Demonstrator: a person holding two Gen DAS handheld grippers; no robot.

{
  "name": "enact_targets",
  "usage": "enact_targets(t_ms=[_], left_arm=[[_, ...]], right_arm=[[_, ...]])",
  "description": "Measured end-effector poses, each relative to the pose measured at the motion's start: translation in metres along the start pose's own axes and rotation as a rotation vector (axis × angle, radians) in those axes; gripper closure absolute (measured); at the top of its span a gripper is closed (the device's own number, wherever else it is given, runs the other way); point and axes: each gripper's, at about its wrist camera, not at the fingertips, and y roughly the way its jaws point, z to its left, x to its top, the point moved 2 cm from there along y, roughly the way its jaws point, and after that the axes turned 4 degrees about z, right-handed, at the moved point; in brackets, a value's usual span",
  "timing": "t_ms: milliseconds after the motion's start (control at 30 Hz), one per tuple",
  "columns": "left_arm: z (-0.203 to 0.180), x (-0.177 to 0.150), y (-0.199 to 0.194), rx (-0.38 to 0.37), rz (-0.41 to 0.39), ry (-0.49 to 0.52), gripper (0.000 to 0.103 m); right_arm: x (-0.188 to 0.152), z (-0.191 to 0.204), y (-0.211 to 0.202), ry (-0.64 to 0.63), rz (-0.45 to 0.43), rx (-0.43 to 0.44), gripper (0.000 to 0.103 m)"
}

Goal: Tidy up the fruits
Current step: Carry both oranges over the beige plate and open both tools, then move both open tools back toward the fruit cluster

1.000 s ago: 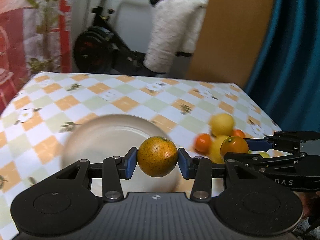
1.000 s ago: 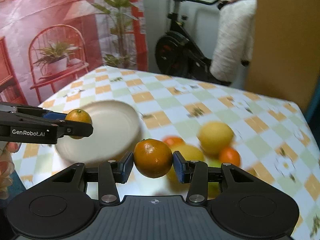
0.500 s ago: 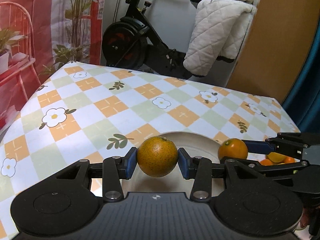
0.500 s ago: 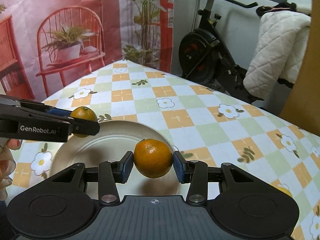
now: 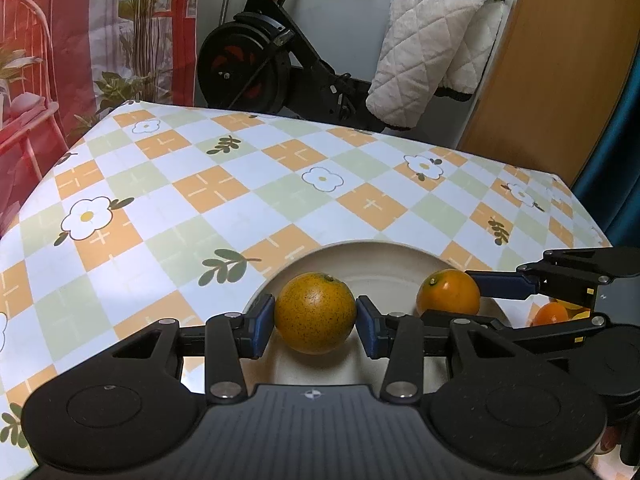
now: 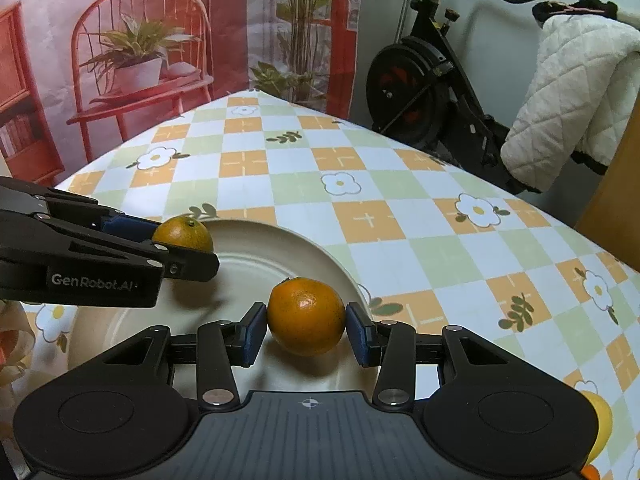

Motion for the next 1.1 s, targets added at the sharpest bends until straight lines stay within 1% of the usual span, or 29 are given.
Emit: enact_targets(t_ms=[100, 200, 367, 433, 467, 500, 567, 833, 933, 1000, 1033, 1067, 1100], left_arm=[[-0.001, -0.001, 0.002, 0.009, 0.004, 0.008, 0.057], [0.0, 0.0, 0.0, 0.01, -0.011, 0.004, 0.056], [0.001, 0.002, -0.003, 0.012, -0.024, -0.005, 0.049], [0.0, 0.002, -0.004, 0.02, -0.027, 0.001, 0.048], [-0.001, 0.001, -0.005, 0.024, -0.027, 0.003, 0.047], [-0.001, 0.001, -0.006, 0.027, -0.029, 0.005, 0.046], [-0.002, 0.001, -0.008, 0.036, -0.033, 0.007, 0.04], [-0.006, 0.001, -0.028, 0.059, -0.065, 0.009, 0.033], [-0.012, 0.0, -0.039, 0.071, -0.084, 0.017, 0.026], [-0.016, 0.0, -0.047, 0.082, -0.097, 0.022, 0.022], [-0.018, 0.0, -0.051, 0.085, -0.104, 0.022, 0.019], [-0.019, 0.0, -0.054, 0.087, -0.109, 0.021, 0.016], [-0.021, 0.0, -0.058, 0.089, -0.116, 0.016, 0.015]], right_arm=[[-0.002, -0.003, 0.001, 0.014, -0.005, 0.004, 0.063], [-0.002, -0.003, 0.0, 0.018, -0.015, -0.006, 0.062], [-0.002, -0.005, -0.003, 0.027, -0.025, -0.005, 0.059], [-0.003, -0.005, -0.005, 0.031, -0.027, -0.004, 0.058], [-0.003, -0.005, -0.007, 0.032, -0.03, -0.004, 0.057], [-0.003, -0.005, -0.008, 0.032, -0.034, -0.007, 0.053], [-0.003, -0.005, -0.013, 0.032, -0.045, -0.011, 0.051], [-0.007, -0.01, -0.038, 0.048, -0.087, -0.015, 0.045], [-0.01, -0.013, -0.05, 0.058, -0.104, -0.016, 0.039], [-0.014, -0.015, -0.059, 0.067, -0.108, 0.003, 0.027], [-0.016, -0.015, -0.064, 0.07, -0.111, 0.003, 0.025], [-0.018, -0.016, -0.069, 0.072, -0.113, -0.002, 0.021], [-0.021, -0.016, -0.074, 0.072, -0.118, -0.009, 0.017]])
